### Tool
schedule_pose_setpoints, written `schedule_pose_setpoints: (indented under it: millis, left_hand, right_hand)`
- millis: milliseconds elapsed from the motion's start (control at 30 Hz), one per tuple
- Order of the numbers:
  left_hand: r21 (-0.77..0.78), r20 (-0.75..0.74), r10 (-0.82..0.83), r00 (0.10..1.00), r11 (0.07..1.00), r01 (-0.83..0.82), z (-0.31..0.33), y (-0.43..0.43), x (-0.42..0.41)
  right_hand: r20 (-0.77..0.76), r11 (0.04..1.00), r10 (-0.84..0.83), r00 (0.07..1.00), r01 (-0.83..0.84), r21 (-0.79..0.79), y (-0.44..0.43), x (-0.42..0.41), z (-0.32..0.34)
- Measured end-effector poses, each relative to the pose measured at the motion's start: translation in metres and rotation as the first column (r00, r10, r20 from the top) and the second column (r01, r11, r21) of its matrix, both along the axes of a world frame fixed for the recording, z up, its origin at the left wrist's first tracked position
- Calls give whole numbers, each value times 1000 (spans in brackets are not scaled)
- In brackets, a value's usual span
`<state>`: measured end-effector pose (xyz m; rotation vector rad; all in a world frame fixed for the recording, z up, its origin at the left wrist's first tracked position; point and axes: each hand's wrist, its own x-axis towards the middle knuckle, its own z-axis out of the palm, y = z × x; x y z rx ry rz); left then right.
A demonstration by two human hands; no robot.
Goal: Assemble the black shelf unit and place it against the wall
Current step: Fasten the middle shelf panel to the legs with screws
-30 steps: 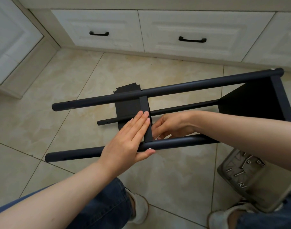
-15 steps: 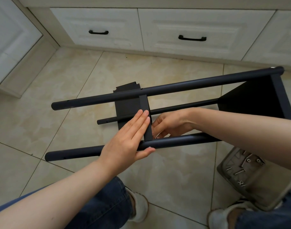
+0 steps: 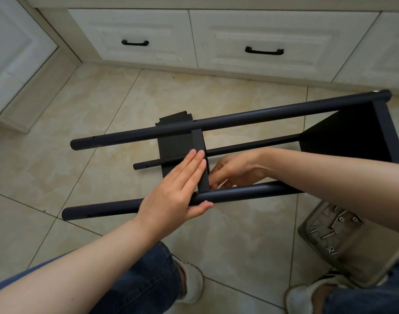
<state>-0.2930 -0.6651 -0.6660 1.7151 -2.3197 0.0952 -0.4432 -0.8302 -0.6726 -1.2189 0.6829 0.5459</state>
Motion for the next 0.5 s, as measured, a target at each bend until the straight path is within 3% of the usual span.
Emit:
schedule_pose_setpoints:
  millis: [500]
  left_hand:
    - [-5, -23, -8, 1000, 1000, 8, -1, -1, 1]
  right_hand:
    - [2, 998, -6, 1000, 7, -58, 5, 5, 1]
